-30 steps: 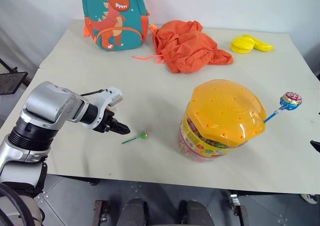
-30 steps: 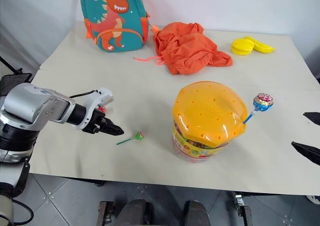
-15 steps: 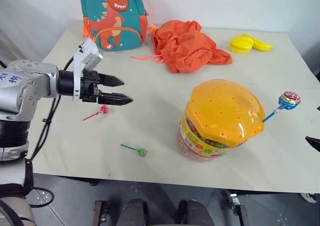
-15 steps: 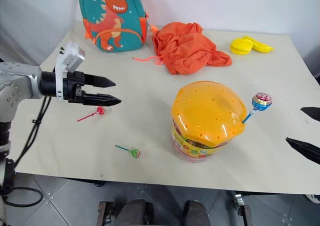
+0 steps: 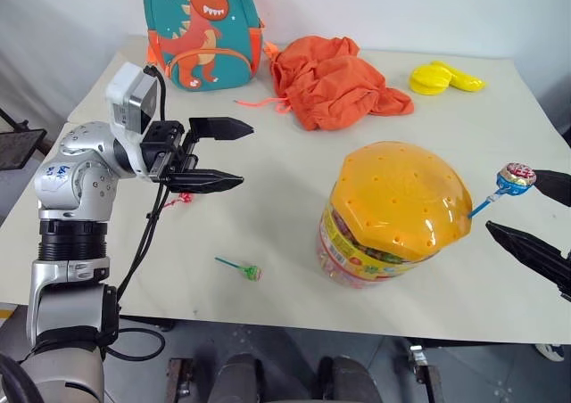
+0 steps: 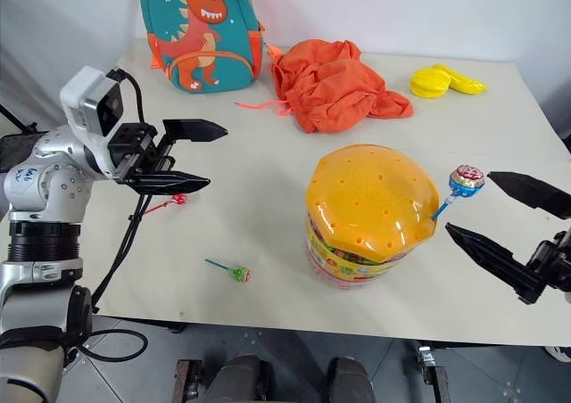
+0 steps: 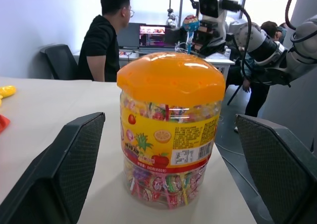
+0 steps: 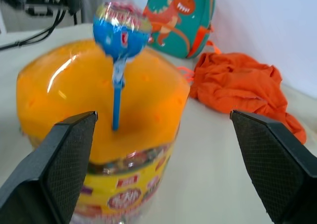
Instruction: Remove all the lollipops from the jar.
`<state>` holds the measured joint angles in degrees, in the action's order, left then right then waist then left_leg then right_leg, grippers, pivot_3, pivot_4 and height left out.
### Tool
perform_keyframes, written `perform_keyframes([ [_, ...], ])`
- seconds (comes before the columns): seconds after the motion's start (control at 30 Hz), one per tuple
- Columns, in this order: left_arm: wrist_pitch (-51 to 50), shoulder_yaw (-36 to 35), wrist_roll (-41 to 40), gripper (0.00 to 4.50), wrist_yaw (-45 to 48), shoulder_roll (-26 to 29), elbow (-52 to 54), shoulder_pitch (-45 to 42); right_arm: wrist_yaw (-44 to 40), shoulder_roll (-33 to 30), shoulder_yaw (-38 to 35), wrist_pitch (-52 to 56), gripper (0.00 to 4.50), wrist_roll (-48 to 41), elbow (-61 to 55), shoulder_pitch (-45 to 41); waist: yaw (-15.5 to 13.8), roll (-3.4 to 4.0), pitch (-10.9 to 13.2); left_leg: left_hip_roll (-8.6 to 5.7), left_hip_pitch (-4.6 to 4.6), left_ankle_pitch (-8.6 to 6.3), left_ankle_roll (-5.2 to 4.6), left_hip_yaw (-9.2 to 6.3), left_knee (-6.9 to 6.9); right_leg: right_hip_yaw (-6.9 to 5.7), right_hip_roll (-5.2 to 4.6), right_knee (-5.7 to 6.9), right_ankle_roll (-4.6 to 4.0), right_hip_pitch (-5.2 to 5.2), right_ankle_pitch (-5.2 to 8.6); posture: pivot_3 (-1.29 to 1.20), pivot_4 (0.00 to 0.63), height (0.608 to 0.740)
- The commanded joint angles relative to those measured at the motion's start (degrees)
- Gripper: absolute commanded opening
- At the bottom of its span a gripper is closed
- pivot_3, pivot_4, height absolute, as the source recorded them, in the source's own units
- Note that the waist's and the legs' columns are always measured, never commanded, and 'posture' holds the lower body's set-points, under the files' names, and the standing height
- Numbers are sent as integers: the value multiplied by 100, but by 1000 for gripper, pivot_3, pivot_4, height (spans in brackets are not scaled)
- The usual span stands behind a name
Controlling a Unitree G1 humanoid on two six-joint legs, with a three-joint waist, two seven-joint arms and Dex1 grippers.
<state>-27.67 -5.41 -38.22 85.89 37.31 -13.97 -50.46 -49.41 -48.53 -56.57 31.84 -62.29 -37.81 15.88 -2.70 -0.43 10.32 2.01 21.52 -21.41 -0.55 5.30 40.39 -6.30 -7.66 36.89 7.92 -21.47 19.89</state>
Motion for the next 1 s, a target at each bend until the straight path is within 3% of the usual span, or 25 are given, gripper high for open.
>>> perform_keyframes([
  [0.03, 174, 52, 89, 4450, 95, -70, -91, -224, 380, 39, 68, 33, 4500, -235, -258, -30, 3, 0, 0, 0, 0, 0, 0, 0, 0, 0, 0, 0, 0, 0, 0, 0, 150, 740],
  [0.07, 183, 67, 105, 4450, 87, -93, -111, -244, 404, 43, 126, 23, 4500, -266, -292, -30, 10, 0, 0, 0, 0, 0, 0, 0, 0, 0, 0, 0, 0, 0, 0, 0, 150, 740],
  [0.17, 229, 101, 125, 4500, 80, -142, -157, -273, 675, 61, 289, 85, 3860, -256, -346, 0, 29, 0, 0, 0, 0, 0, 0, 0, -1, 0, 0, 0, 0, -1, 0, 0, 150, 740],
  [0.53, 223, 26, 7, 4500, 105, -138, -22, -114, 1073, -247, 389, 227, 116, -463, -436, -201, 40, 0, 0, 1, 0, 0, 0, -2, -1, 0, 0, 0, 0, 0, 0, 0, 150, 740],
  [0.83, 184, -30, -109, 4500, 77, -169, 151, -11, 1903, -679, 195, 202, 54, -778, -103, -1073, 119, 0, 0, 1, 0, 0, 0, -5, -1, -1, -2, 0, 0, 0, 0, 0, 150, 740],
  [1.0, 186, -43, -148, 4500, 89, -216, 200, -8, 2942, -707, 406, 102, 54, 85, 703, -1935, 125, 0, 0, 2, 0, 0, 0, -5, -1, -2, -2, 1, 0, 0, 0, 0, 150, 740],
])
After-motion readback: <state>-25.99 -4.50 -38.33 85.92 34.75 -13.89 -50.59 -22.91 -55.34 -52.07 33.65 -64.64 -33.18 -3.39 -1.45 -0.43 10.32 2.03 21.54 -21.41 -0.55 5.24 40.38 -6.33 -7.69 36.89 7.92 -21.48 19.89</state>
